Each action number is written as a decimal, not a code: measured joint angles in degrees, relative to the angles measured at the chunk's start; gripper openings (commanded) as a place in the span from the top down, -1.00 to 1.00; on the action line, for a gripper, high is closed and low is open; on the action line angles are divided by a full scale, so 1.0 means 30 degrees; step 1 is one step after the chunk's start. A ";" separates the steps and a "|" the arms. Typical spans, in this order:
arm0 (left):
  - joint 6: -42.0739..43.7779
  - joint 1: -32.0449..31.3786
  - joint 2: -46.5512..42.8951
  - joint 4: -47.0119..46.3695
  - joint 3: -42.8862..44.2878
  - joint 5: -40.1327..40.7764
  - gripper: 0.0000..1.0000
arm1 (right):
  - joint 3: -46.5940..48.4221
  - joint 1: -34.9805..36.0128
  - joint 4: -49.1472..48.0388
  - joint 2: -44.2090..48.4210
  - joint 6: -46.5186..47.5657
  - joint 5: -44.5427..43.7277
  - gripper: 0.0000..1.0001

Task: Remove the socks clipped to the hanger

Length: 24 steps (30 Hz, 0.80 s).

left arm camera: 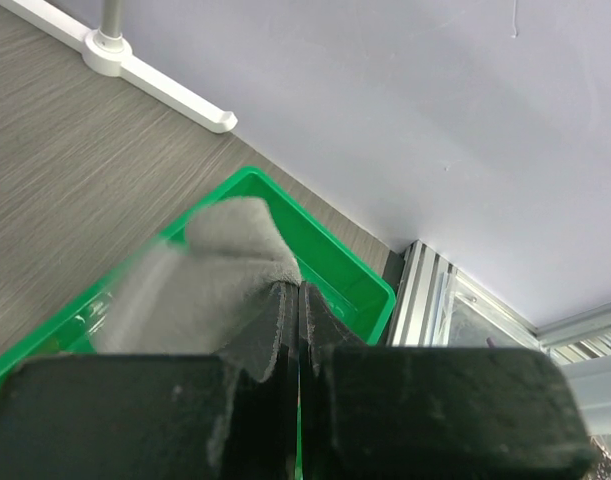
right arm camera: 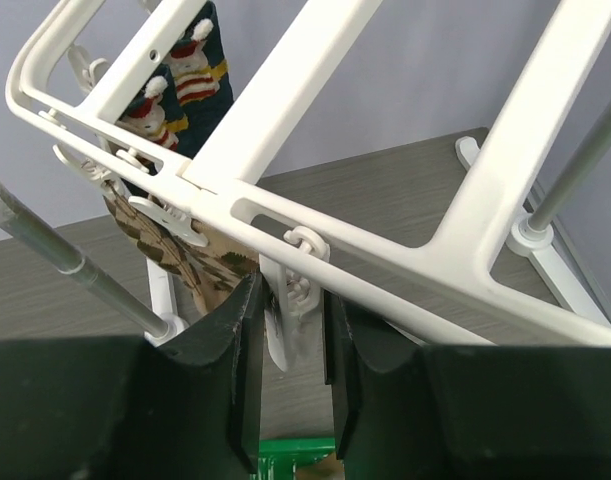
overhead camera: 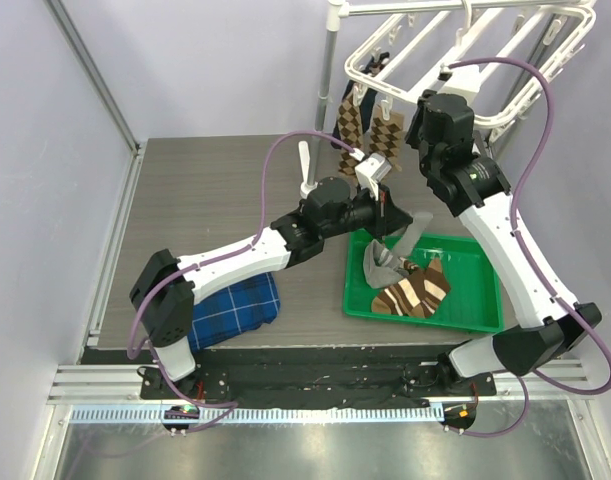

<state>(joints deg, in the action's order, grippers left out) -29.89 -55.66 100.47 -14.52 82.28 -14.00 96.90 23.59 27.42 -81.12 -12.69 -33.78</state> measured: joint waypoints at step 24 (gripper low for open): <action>-0.0175 -0.3519 0.3665 0.1129 -0.2375 0.5195 -0.75 | -0.0998 -0.1035 -0.0219 0.1683 -0.0321 0.1953 0.98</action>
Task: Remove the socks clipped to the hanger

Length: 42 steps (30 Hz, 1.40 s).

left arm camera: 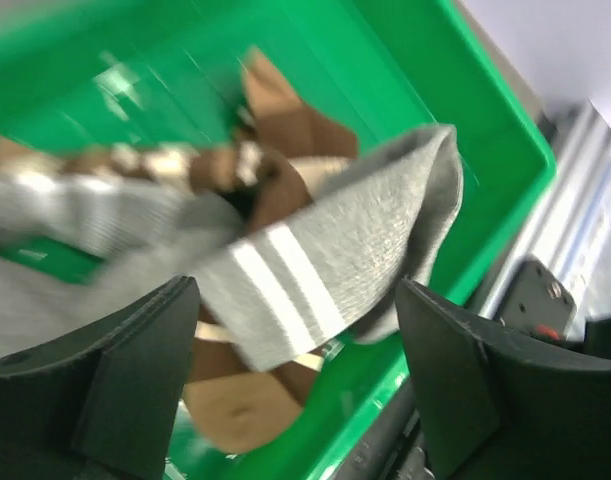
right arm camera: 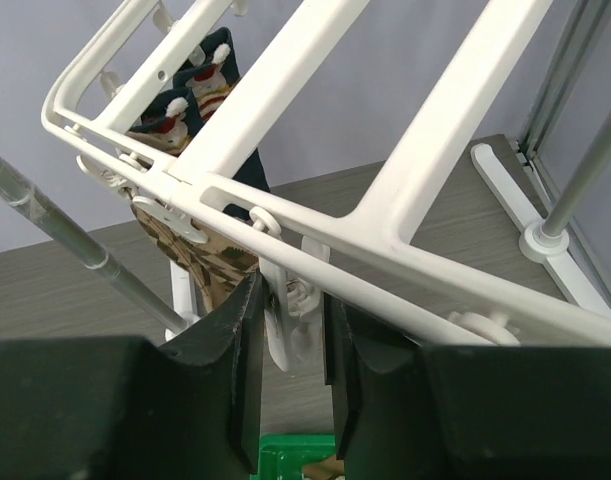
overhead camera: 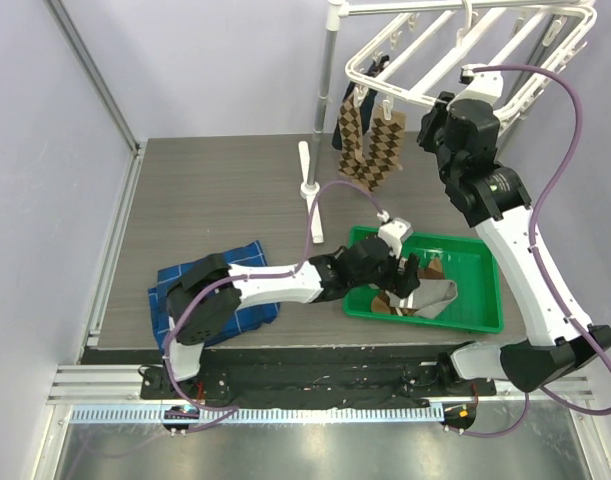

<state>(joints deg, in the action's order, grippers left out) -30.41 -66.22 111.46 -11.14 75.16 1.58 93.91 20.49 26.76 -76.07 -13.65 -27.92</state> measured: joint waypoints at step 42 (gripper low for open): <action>0.7614 0.4022 0.5799 -0.0466 1.4127 0.8954 0.86 | 0.0131 -0.0503 0.0219 0.0772 -0.1151 0.2222 0.98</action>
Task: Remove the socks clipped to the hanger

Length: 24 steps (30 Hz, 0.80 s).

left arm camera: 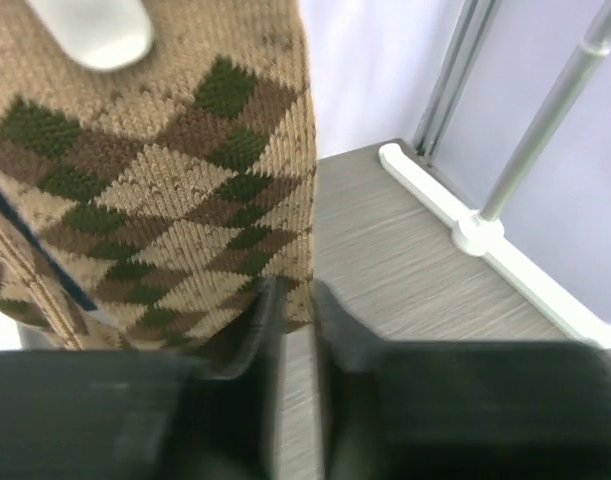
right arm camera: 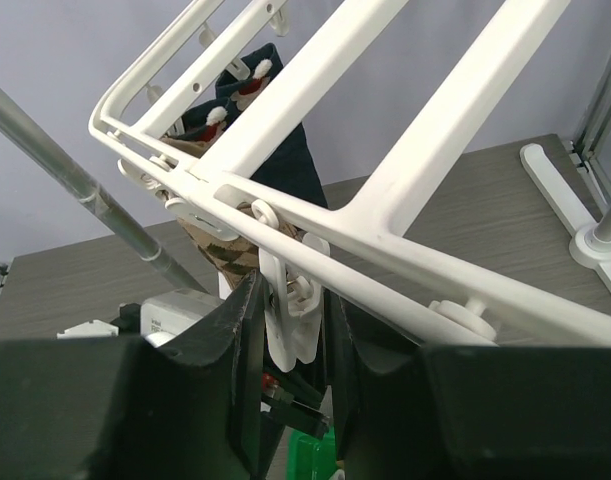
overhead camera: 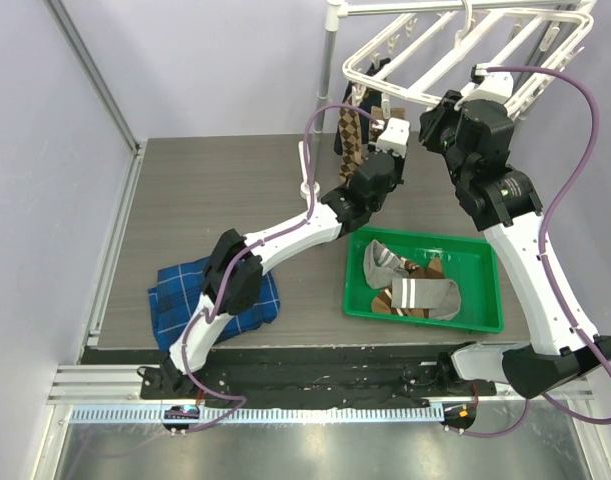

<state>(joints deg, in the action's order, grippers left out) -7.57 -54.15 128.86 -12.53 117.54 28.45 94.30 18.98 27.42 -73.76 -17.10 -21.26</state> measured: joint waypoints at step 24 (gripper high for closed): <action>-0.2994 0.0095 -0.7118 -0.0903 -0.7657 -0.5785 -0.52 | 0.0000 -0.0765 0.0022 0.1013 0.0080 0.0721 0.98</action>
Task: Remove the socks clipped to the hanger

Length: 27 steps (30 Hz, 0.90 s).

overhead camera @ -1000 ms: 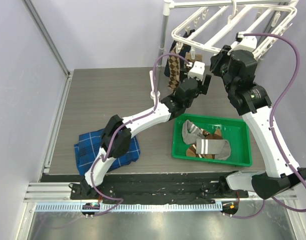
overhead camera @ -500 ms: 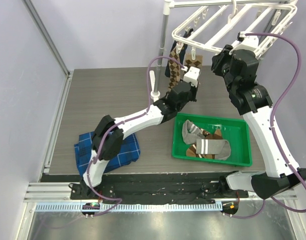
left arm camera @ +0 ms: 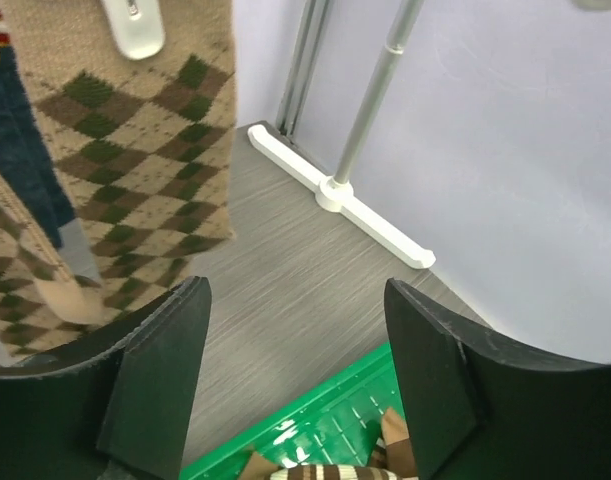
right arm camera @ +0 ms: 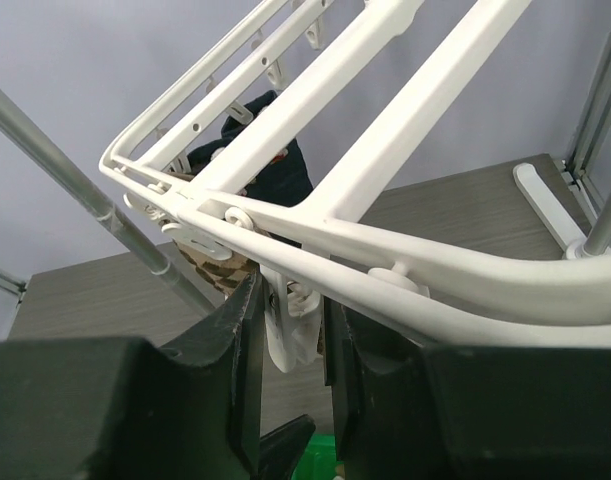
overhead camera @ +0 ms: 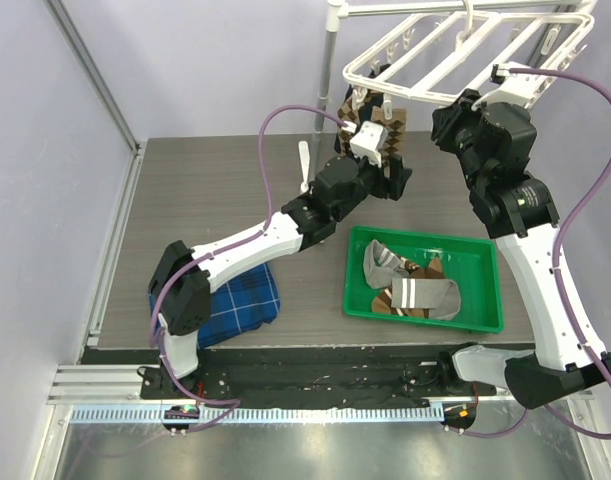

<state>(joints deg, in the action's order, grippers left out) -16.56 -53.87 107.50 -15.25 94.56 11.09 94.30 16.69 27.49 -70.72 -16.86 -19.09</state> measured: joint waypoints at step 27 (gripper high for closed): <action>0.0058 0.0000 0.4597 0.2470 0.5967 0.8065 -0.82 | -0.0270 -0.0022 -0.0270 0.0707 -0.0801 0.1778 0.99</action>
<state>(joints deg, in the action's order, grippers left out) -16.38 -53.87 121.30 -7.84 112.46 35.29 93.49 16.62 26.68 -68.60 -19.27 -13.76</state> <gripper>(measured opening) 0.906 0.304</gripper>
